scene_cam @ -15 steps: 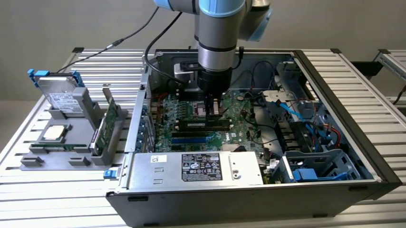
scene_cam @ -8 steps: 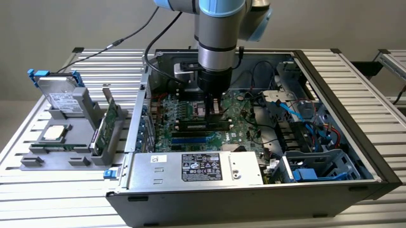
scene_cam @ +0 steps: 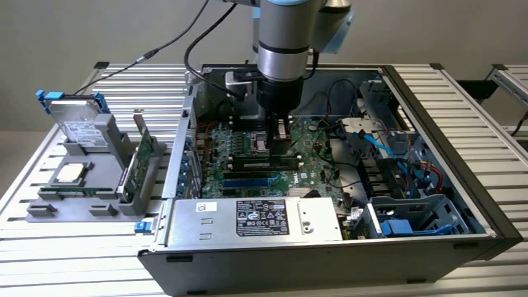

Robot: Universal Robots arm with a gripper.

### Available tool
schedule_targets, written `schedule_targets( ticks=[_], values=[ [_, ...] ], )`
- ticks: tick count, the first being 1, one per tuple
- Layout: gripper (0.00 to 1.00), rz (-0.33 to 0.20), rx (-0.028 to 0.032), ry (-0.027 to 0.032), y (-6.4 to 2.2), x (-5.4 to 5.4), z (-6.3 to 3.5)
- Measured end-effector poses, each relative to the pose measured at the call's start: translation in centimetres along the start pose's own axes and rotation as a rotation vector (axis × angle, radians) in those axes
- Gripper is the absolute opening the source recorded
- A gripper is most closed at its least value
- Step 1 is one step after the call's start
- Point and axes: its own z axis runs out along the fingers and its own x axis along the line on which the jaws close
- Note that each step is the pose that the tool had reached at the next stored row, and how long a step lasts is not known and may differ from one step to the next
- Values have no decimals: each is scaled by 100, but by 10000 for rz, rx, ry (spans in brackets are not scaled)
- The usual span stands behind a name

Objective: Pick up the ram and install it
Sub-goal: 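Insert the ram into the slot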

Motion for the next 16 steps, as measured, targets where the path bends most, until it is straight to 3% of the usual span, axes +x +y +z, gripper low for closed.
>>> schedule_targets(
  ticks=[3,5,7,8,9,12,16],
  values=[
    [45,-12,-114,1,5,1,-20],
    [44,-13,-156,5,6,2,-21],
    [31,-14,-163,4,6,2,-21],
    [31,-14,-163,3,6,2,-20],
    [18,-14,-163,3,6,2,-20],
    [10,-15,-163,3,6,2,-20],
    [10,-14,-163,3,6,2,-20]
  ],
)
